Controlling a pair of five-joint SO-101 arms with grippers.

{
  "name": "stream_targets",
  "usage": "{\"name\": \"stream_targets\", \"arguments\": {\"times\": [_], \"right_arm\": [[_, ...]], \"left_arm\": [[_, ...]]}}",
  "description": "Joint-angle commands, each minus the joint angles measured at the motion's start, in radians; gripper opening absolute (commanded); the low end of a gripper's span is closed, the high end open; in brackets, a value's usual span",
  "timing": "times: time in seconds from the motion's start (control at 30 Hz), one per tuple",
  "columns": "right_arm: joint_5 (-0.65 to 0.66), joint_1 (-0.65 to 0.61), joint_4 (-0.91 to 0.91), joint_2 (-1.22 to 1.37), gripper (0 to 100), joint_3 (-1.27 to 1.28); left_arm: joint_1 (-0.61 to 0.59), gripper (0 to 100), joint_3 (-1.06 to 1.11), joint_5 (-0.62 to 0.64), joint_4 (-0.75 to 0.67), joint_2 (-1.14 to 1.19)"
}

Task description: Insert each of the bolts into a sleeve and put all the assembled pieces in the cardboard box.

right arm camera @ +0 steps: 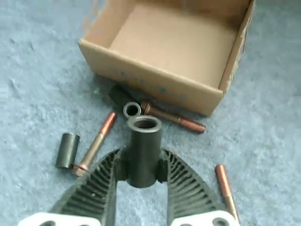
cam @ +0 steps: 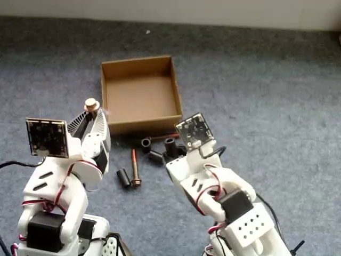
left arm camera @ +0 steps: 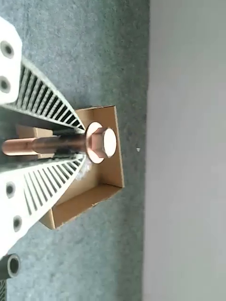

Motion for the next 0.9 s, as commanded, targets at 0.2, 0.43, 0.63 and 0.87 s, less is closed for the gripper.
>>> {"name": "stream_targets", "arguments": {"times": [0.2,0.43,0.63,0.87], "right_arm": [[-0.011,-0.087,-0.203,-0.367,0.4,0.094],[-0.006,-0.162,-0.367,-0.469,0.4,0.292],[0.02,-0.206,-0.486,-0.572,0.4,0.479],[0.052,-0.2,-0.487,-0.61,0.4,0.536]], "left_arm": [[0.16,0,-0.005,0.052,-0.146,-0.016],[0.259,0,-0.012,0.052,-0.207,-0.024],[0.335,0,-0.01,0.054,-0.204,-0.025],[0.423,0,-0.01,0.046,-0.164,-0.025]]}}
